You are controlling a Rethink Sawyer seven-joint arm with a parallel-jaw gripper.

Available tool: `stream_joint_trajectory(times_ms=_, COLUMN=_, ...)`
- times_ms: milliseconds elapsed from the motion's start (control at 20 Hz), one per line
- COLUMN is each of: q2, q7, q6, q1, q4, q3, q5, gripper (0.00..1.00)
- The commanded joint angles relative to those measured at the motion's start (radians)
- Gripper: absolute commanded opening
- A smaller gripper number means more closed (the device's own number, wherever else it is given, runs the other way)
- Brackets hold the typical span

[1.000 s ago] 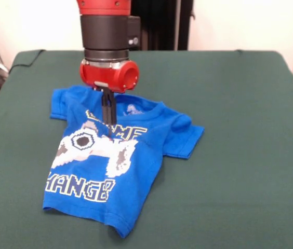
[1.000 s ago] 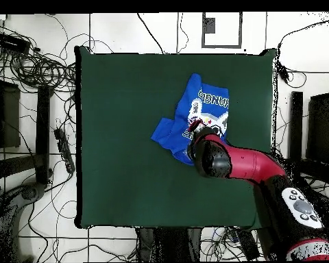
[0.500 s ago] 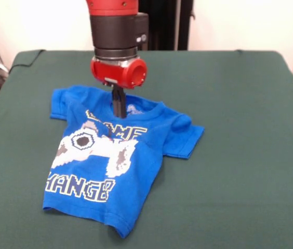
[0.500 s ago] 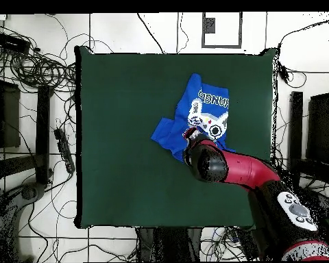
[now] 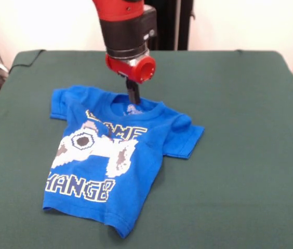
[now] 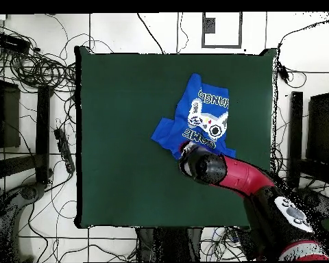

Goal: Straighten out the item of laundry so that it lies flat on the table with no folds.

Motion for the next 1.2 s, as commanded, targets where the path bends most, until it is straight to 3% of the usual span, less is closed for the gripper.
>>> stream_joint_trajectory(times_ms=50, q2=0.17, q7=0.136, q6=0.128, q1=0.067, q4=0.035, q3=-0.036, q5=0.066, gripper=0.0)
stream_joint_trajectory(times_ms=400, q2=0.282, q7=0.176, q6=-0.014, q1=0.148, q4=-0.057, q3=-0.139, q5=0.055, gripper=0.0)
stream_joint_trajectory(times_ms=800, q2=0.365, q7=0.192, q6=-0.088, q1=0.192, q4=-0.108, q3=-0.196, q5=0.092, gripper=0.0)
stream_joint_trajectory(times_ms=1050, q2=0.336, q7=0.194, q6=-0.007, q1=0.205, q4=-0.063, q3=-0.219, q5=0.139, gripper=0.0)
stream_joint_trajectory(times_ms=1200, q2=0.236, q7=0.165, q6=0.142, q1=0.182, q4=0.026, q3=-0.206, q5=0.176, gripper=0.0)
